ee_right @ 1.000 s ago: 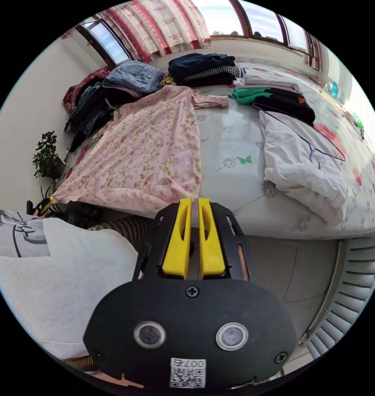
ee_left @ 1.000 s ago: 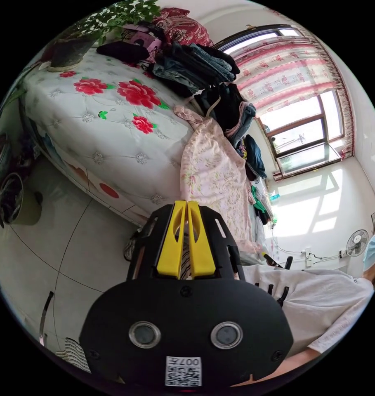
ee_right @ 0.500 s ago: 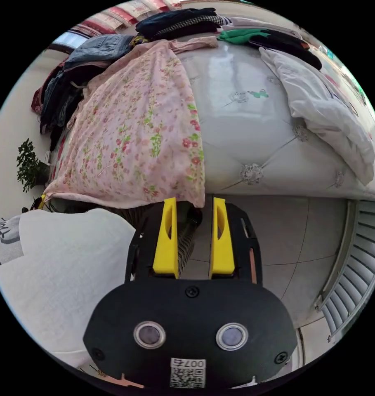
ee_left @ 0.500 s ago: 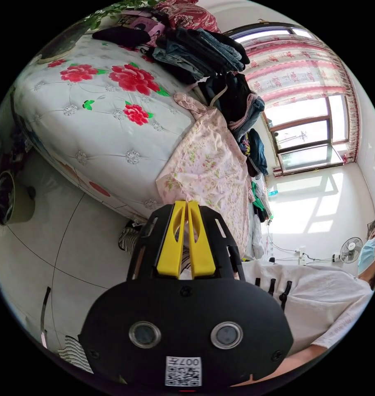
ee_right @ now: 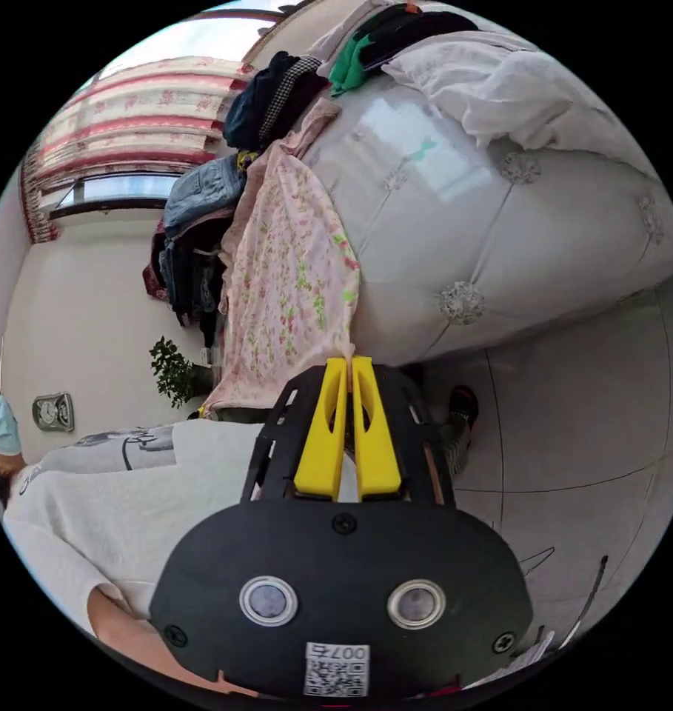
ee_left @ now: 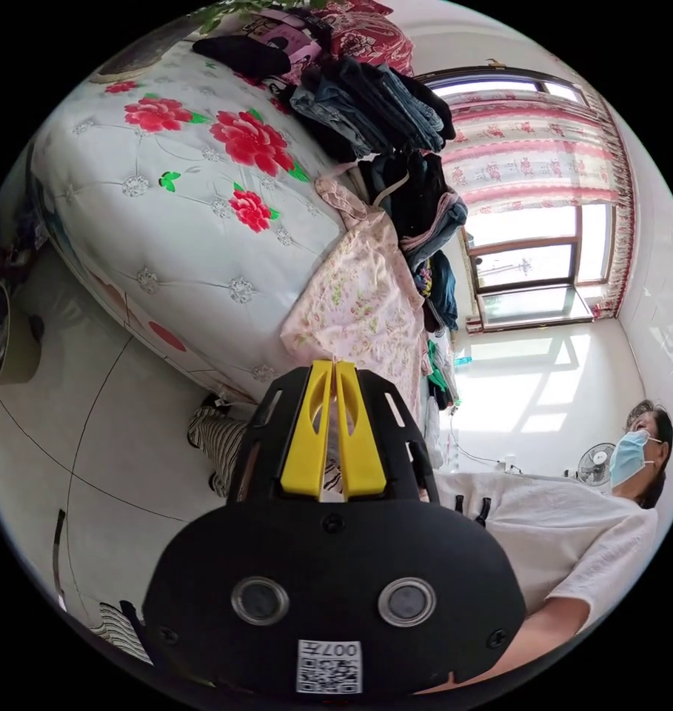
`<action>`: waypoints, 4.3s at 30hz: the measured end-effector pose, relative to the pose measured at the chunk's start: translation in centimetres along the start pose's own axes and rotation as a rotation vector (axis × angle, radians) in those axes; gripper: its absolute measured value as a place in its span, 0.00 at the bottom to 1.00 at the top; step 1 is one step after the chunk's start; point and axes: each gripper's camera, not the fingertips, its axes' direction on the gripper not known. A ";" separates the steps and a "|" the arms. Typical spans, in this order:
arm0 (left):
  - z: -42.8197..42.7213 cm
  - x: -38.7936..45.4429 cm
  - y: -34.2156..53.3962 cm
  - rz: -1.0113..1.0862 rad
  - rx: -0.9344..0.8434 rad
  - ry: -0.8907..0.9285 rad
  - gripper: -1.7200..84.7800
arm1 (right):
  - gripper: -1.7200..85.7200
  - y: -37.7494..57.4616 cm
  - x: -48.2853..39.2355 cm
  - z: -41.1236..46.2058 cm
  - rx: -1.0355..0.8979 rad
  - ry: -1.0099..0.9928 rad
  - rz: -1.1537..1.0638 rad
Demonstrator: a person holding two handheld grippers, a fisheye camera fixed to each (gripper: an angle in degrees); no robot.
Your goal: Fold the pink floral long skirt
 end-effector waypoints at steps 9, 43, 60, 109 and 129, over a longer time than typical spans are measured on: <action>1.4 0.0 -4.7 0.036 0.139 0.283 0.01 | 0.02 -8.2 -5.8 -5.3 0.126 -0.191 -0.099; -11.2 11.6 14.3 0.481 0.315 0.556 0.01 | 0.02 6.7 -14.8 -18.7 0.525 -0.297 -0.452; 8.7 10.6 -9.4 0.045 0.152 0.389 0.01 | 0.02 -17.7 -17.5 -1.1 0.312 -0.043 -0.204; 0.9 17.8 1.9 0.387 0.000 0.421 0.01 | 0.02 -15.5 -16.3 -1.1 0.064 -0.098 -0.395; -4.8 34.0 -18.0 0.606 0.109 0.654 0.01 | 0.02 -29.8 -34.1 -17.2 0.464 -0.403 -0.608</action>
